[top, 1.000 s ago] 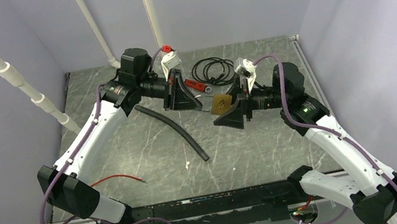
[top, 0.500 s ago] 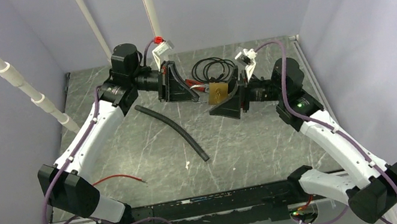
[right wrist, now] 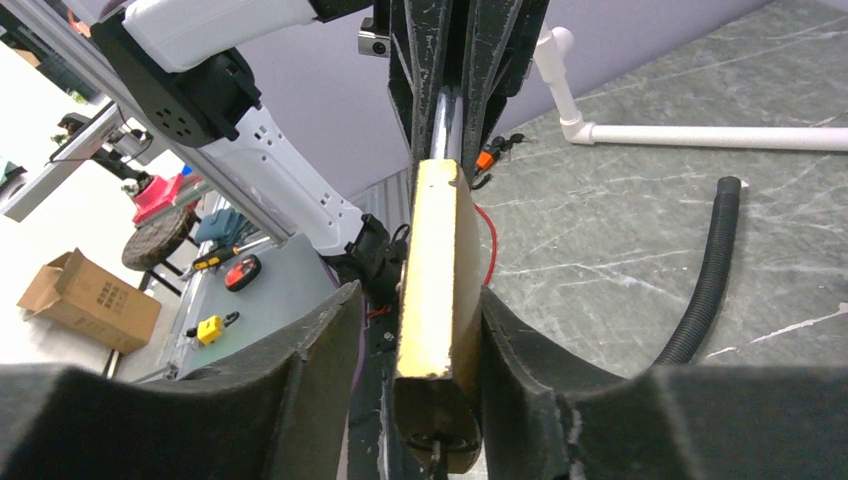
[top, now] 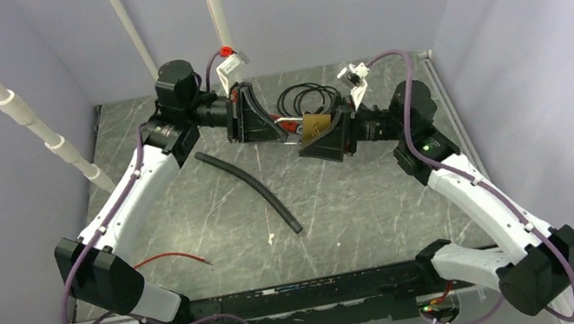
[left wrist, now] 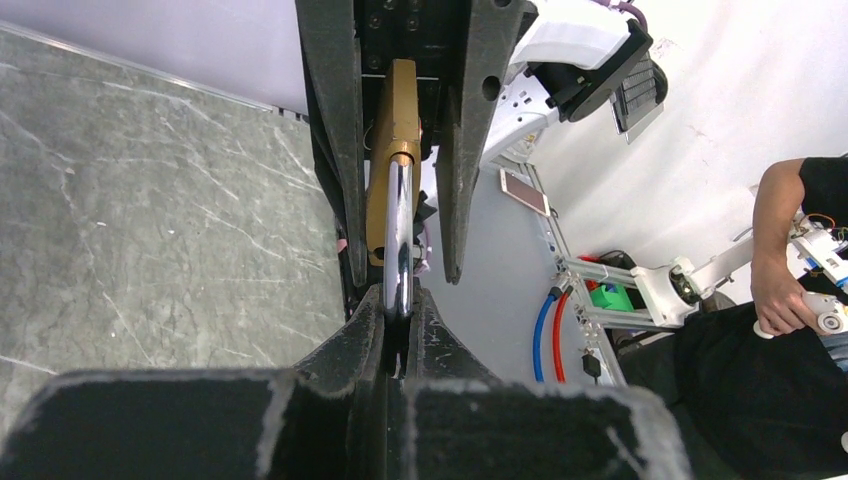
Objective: Lock with the key
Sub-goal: Lock the lock.
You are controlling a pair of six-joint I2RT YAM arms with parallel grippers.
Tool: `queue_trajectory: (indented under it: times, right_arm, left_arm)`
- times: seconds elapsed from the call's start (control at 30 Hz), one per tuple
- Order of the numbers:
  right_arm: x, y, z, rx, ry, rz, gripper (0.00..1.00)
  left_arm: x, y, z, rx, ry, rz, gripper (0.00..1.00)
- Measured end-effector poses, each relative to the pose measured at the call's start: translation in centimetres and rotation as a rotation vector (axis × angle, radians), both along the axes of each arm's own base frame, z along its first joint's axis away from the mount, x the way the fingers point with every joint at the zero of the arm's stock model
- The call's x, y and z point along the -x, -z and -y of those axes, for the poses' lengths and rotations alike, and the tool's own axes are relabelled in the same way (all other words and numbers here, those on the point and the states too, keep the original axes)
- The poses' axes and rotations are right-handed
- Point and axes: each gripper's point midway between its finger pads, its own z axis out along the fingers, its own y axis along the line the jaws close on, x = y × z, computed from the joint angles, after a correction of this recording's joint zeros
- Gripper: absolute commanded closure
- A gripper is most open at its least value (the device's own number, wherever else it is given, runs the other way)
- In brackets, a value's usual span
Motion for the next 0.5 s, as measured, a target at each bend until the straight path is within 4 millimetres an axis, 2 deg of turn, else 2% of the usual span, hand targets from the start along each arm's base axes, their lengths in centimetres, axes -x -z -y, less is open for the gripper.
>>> queue_trajectory:
  times: [0.33, 0.43, 0.5]
  right_arm:
    - [-0.14, 0.36, -0.23, -0.001, -0.034, -0.034, 0.81]
    - [-0.12, 0.45, -0.24, 0.001, -0.042, -0.042, 0.97]
    - [-0.14, 0.51, -0.26, 0.005, -0.044, -0.048, 1.00]
  left_arm:
    - [0.22, 0.01, 0.01, -0.001, 0.010, -0.005, 1.00]
    - [0.22, 0.13, 0.00, -0.005, 0.008, -0.008, 0.99]
    - [0.19, 0.28, -0.05, -0.009, 0.007, -0.009, 0.78]
